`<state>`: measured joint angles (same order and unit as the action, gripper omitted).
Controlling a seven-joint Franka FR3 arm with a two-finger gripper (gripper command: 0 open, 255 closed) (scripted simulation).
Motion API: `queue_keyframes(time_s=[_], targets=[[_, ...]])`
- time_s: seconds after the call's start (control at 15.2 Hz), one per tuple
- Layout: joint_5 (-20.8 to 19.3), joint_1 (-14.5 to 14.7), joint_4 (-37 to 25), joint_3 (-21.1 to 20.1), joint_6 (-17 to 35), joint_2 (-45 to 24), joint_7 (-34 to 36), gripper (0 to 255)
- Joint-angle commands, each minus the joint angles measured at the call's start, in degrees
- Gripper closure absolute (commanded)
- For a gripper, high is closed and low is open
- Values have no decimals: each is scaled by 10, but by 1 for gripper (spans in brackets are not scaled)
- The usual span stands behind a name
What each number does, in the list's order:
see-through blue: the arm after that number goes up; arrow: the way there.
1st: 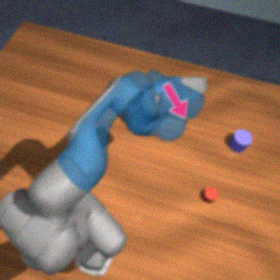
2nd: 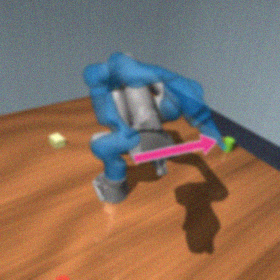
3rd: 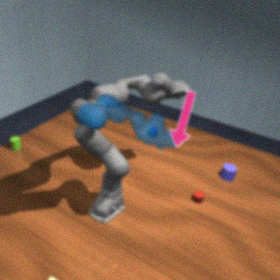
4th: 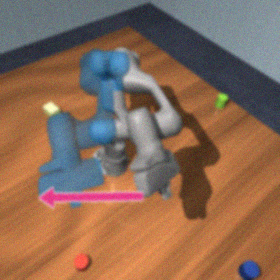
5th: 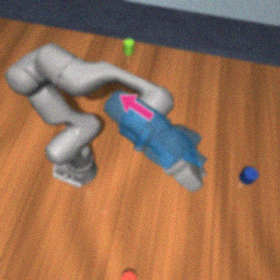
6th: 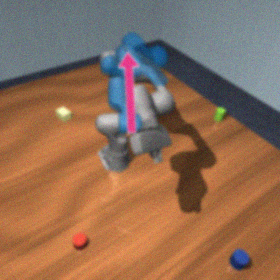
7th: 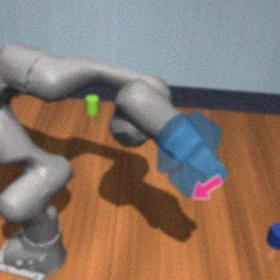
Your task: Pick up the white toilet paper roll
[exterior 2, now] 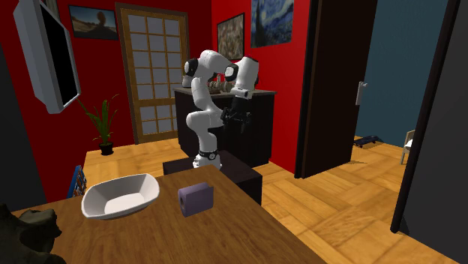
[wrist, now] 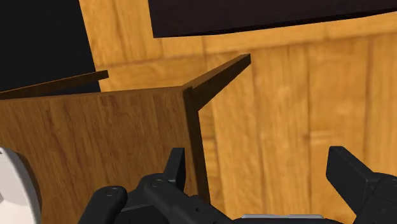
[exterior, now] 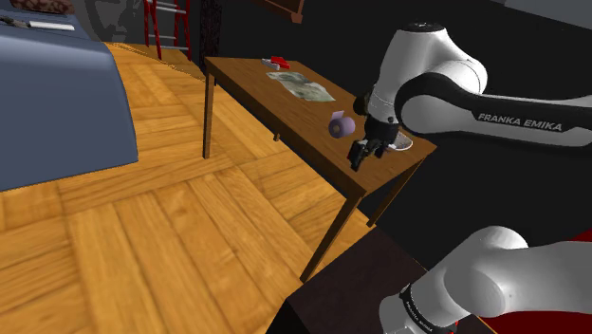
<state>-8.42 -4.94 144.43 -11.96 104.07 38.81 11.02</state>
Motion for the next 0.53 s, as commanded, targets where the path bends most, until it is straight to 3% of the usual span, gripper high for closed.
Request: queue_keyframes(time_s=[0.0,0.26,0.46], targets=[[-31,-18,15,-21,56,-19,42,0],[-112,-70,26,-71,155,-81,146,0],[-195,-122,16,-113,211,-136,241,0]])
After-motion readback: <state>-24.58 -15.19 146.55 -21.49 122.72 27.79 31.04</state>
